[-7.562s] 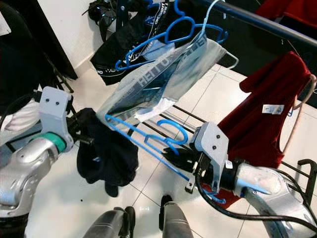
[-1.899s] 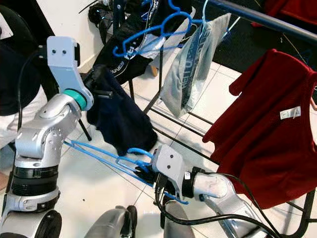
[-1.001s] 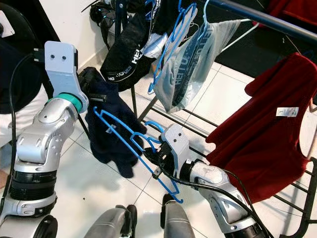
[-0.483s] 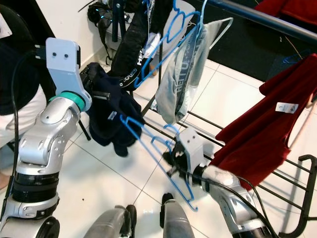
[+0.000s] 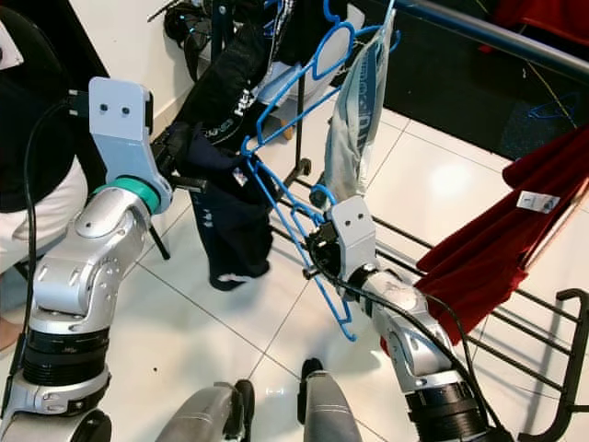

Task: Hang hanger

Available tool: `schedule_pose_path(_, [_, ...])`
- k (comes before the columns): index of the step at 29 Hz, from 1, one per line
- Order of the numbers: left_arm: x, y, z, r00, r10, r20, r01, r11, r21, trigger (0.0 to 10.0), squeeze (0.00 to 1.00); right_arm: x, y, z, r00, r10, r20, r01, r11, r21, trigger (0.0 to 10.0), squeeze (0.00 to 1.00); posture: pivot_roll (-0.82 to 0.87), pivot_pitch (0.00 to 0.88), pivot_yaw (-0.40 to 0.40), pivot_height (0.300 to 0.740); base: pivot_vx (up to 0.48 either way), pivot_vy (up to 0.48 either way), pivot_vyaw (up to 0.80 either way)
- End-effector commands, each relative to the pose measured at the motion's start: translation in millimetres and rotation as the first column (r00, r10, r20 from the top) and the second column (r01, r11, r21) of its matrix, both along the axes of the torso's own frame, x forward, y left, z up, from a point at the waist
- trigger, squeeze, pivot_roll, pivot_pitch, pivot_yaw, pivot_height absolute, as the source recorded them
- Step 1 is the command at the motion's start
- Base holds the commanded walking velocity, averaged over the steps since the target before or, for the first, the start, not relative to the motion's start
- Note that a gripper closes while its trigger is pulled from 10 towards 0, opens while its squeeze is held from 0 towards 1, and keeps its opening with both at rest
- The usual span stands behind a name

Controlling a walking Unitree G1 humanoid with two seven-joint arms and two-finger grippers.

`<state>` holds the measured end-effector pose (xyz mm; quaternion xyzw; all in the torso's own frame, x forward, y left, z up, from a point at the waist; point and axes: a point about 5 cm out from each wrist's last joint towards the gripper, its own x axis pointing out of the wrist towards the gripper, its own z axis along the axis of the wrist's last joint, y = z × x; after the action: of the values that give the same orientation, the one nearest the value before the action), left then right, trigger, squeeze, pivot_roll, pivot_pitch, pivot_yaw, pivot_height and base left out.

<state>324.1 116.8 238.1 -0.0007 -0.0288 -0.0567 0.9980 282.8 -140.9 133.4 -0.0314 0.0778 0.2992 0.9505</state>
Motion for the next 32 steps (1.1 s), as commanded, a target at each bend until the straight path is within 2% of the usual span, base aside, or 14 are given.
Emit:
schedule_pose_path(1, [-0.3, 0.6, -2, 1.000, 0.003, -0.011, -0.003, 1.000, -0.019, 10.0, 0.00, -12.1, 9.4, -4, 0.995, 0.102, -0.022, -0.102, 0.995, 0.020, 10.0, 0.00, -0.10, 0.180, 0.118, 0.740, 0.000, 0.000, 0.00])
schedule_pose_path(3, [1.1, 1.1, 0, 1.000, 0.008, -0.006, -0.008, 1.000, -0.019, 10.0, 0.00, -24.8, 14.0, -8, 0.979, 0.198, -0.047, -0.198, 0.980, 0.018, 10.0, 0.00, -0.10, 0.176, 0.121, 0.740, 0.000, 0.000, 0.00])
schedule_pose_path(4, [1.1, 1.1, 0, 1.000, 0.008, -0.006, -0.008, 1.000, -0.019, 10.0, 0.00, -24.8, 14.0, -8, 0.979, 0.198, -0.047, -0.198, 0.980, 0.018, 10.0, 0.00, -0.10, 0.176, 0.121, 0.740, 0.000, 0.000, 0.00])
schedule_pose_path(5, [2.2, 2.2, 1, 1.000, 0.011, -0.001, -0.011, 1.000, -0.017, 10.0, 0.00, -32.8, 14.3, -10, 0.967, 0.246, -0.067, -0.246, 0.969, 0.013, 10.0, 0.00, -0.10, 0.175, 0.122, 0.740, 0.000, 0.000, 0.00])
schedule_pose_path(9, [3.8, 5.9, 5, 1.000, 0.014, 0.008, -0.014, 1.000, -0.012, 10.0, 0.00, -46.0, 9.4, -13, 0.949, 0.301, -0.093, -0.302, 0.953, -0.003, 10.0, 0.00, -0.10, 0.171, 0.126, 0.740, 0.000, 0.000, 0.00])
schedule_pose_path(13, [3.5, 6.4, 5, 1.000, 0.007, 0.008, -0.007, 1.000, -0.010, 10.0, 0.00, -48.5, 6.6, -14, 0.947, 0.306, -0.097, -0.308, 0.951, -0.005, 10.0, 0.00, -0.10, 0.168, 0.127, 0.740, 0.000, 0.000, 0.00])
schedule_pose_path(18, [-3.9, -5.9, 10, 0.994, -0.104, 0.023, 0.104, 0.994, -0.017, 10.0, 0.00, -31.4, 15.1, -10, 0.956, 0.290, -0.051, -0.291, 0.956, -0.029, 10.0, 0.00, -0.09, 0.158, 0.133, 0.740, 0.000, 0.000, 0.00])
schedule_pose_path(22, [-5.1, -7.4, 11, 0.993, -0.120, 0.025, 0.120, 0.993, -0.018, 10.0, 0.00, -25.9, 18.0, -7, 0.961, 0.275, -0.029, -0.275, 0.961, -0.030, 10.0, 0.00, -0.09, 0.157, 0.137, 0.740, 0.000, 0.000, 0.00])
schedule_pose_path(24, [-6.0, -7.4, 12, 0.992, -0.127, 0.024, 0.128, 0.991, -0.025, 10.0, 0.00, -15.5, 21.7, -2, 0.970, 0.243, 0.019, -0.241, 0.968, -0.067, 10.0, 0.00, -0.09, 0.157, 0.137, 0.740, 0.000, 0.000, 0.00])
schedule_pose_path(27, [-6.1, -7.3, 12, 0.991, -0.129, 0.023, 0.130, 0.991, -0.026, 10.0, 0.00, -13.0, 22.6, -1, 0.971, 0.236, 0.032, -0.233, 0.969, -0.078, 10.0, 0.00, -0.09, 0.157, 0.137, 0.740, 0.000, 0.000, 0.00])
schedule_pose_path(28, [-6.0, -7.1, 12, 0.991, -0.130, 0.023, 0.131, 0.991, -0.030, 10.0, 0.00, -5.7, 24.8, 3, 0.976, 0.208, 0.058, -0.203, 0.976, -0.083, 10.0, 0.00, -0.09, 0.158, 0.144, 0.740, 0.000, 0.000, 0.00])
schedule_pose_path(29, [-6.0, -7.1, 12, 0.991, -0.130, 0.023, 0.131, 0.991, -0.030, 10.0, 0.00, -5.7, 24.8, 3, 0.976, 0.208, 0.058, -0.203, 0.976, -0.083, 10.0, 0.00, -0.09, 0.158, 0.144, 0.740, 0.000, 0.000, 0.00])
schedule_pose_path(31, [-3.3, -5.1, 13, 0.993, -0.115, 0.020, 0.116, 0.992, -0.041, 10.0, 0.00, 6.5, 24.5, 6, 0.989, 0.122, 0.084, -0.113, 0.988, -0.103, 10.0, 0.00, -0.09, 0.159, 0.149, 0.740, 0.000, 0.000, 0.00])
schedule_pose_path(32, [-3.3, -5.1, 13, 0.993, -0.115, 0.020, 0.116, 0.992, -0.041, 10.0, 0.00, 6.5, 24.5, 6, 0.989, 0.122, 0.084, -0.113, 0.988, -0.103, 10.0, 0.00, -0.09, 0.159, 0.149, 0.740, 0.000, 0.000, 0.00])
